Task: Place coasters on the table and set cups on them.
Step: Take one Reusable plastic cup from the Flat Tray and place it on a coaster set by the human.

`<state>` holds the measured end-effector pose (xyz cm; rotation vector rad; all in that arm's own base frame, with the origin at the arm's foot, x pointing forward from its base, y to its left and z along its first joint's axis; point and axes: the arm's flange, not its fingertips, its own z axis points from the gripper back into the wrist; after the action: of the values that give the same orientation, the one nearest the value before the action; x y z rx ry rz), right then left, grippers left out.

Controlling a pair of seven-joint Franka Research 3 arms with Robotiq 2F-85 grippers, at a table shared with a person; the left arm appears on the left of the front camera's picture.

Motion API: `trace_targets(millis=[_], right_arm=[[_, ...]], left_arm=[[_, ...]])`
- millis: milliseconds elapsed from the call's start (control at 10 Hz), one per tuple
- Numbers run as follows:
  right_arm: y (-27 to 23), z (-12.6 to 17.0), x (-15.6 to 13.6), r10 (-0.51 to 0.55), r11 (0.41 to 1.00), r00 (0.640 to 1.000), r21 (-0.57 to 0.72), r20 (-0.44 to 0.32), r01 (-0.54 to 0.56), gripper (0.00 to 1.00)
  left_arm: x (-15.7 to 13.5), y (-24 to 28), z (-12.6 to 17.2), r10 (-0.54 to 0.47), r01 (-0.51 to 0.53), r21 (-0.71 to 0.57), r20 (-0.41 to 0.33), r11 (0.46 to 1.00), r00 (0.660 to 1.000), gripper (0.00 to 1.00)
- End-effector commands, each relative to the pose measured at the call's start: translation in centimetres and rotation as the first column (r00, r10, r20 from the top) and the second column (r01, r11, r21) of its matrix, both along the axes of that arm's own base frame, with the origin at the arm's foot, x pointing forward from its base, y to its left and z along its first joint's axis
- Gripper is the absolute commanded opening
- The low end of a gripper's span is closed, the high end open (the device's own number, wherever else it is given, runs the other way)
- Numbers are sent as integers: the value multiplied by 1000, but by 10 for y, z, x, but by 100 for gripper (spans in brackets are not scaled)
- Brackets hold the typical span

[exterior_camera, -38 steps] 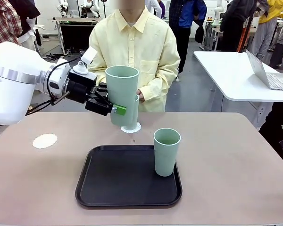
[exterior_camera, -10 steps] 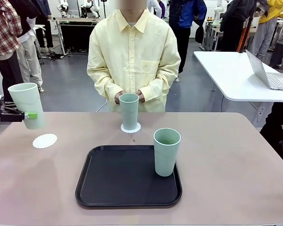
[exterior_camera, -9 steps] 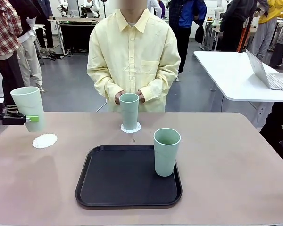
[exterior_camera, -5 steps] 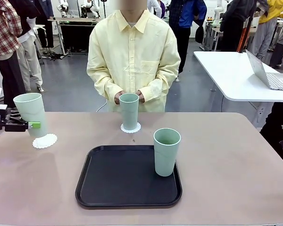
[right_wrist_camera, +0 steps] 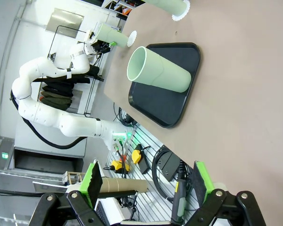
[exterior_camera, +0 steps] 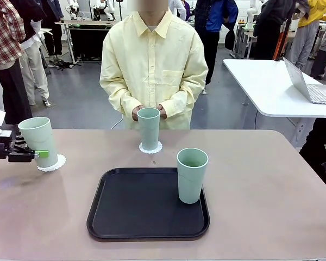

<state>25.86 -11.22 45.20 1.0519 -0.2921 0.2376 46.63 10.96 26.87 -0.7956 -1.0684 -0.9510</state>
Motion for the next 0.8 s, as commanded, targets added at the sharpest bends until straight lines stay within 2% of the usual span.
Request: trace_targets(millis=[0, 700], right_arm=[[0, 0, 3, 3, 1000, 1000, 30, 24, -3, 100], [0, 0, 3, 3, 1000, 1000, 30, 24, -3, 100]], left_arm=[[6, 8, -5, -30, 30, -17, 38, 999, 999, 84], [19, 10, -30, -21, 22, -22, 52, 1000, 998, 84]])
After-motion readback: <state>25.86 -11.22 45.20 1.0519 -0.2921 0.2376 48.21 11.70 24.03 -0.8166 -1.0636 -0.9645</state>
